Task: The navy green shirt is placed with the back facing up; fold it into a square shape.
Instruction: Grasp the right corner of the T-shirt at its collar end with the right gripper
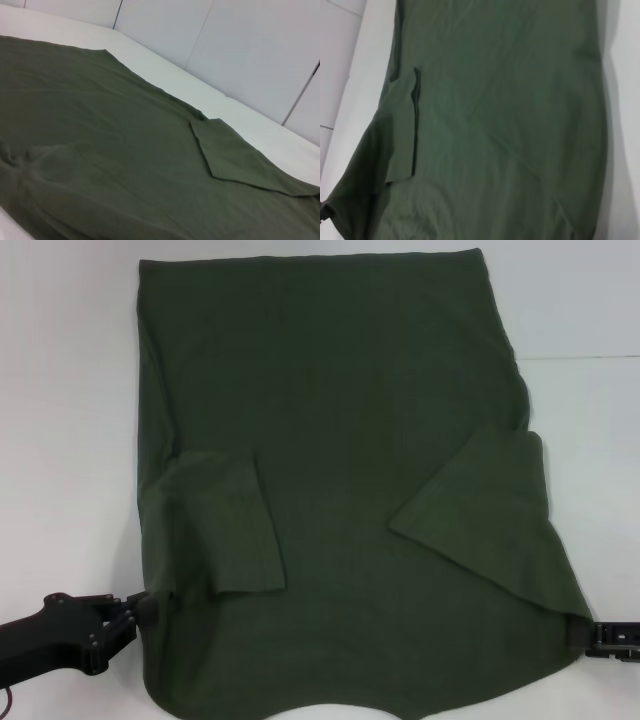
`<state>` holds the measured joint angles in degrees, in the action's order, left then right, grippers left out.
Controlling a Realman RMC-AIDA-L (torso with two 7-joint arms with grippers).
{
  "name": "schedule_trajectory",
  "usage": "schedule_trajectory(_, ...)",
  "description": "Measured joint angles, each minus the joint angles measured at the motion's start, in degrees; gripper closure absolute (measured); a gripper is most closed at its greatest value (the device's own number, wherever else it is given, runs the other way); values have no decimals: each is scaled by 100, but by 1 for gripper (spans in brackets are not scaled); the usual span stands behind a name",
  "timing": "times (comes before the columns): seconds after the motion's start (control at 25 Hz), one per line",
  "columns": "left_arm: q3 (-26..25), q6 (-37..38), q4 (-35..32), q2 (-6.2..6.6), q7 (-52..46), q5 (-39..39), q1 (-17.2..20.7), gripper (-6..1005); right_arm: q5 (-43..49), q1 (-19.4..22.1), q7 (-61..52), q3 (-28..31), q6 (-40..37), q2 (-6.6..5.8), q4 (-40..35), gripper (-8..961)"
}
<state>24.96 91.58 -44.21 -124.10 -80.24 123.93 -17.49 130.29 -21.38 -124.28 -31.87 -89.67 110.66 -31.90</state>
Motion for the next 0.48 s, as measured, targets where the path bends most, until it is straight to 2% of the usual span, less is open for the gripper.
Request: schedule_trajectory(0.48, 0, 0, 0, 0, 0, 0, -2, 930, 6, -40, -69, 4, 180, -18, 0, 409)
